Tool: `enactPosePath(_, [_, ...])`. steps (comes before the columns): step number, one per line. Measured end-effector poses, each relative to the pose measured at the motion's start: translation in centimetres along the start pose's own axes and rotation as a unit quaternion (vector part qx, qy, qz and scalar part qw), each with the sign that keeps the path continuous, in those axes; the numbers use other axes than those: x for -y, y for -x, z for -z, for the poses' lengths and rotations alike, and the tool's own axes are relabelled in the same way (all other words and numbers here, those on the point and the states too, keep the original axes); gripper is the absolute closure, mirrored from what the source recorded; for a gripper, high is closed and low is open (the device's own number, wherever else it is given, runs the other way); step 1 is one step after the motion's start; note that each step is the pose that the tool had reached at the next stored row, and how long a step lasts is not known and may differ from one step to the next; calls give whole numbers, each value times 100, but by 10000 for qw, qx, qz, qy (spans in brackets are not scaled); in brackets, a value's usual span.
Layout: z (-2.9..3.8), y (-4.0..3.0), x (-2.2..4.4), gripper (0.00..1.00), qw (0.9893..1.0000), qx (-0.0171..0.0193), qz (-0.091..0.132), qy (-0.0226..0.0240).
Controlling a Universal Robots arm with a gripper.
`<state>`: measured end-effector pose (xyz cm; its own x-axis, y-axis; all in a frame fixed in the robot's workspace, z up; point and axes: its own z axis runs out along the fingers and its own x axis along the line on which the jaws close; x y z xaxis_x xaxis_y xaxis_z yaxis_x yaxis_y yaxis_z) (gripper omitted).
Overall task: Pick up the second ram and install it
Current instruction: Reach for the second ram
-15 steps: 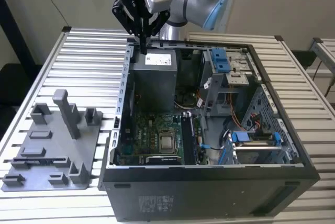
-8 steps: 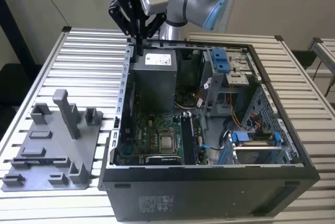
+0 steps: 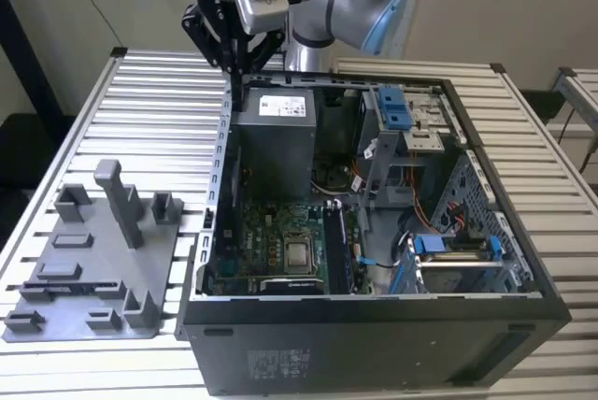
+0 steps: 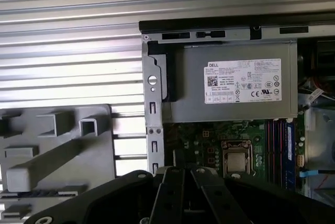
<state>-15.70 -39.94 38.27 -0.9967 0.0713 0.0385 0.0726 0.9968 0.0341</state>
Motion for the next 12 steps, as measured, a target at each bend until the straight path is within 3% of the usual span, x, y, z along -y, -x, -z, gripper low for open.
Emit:
enactPosePath(2, [-14, -36, 4, 89, 10000, -30, -1, -10])
enactPosePath(7, [-33, -150, 18, 89, 10000, -30, -1, -23])
enactPosePath(10, [-42, -237, 25, 89, 10000, -11, 4, -23])
enactPosePath(12, [-48, -300, 31, 89, 10000, 27, 6, -20])
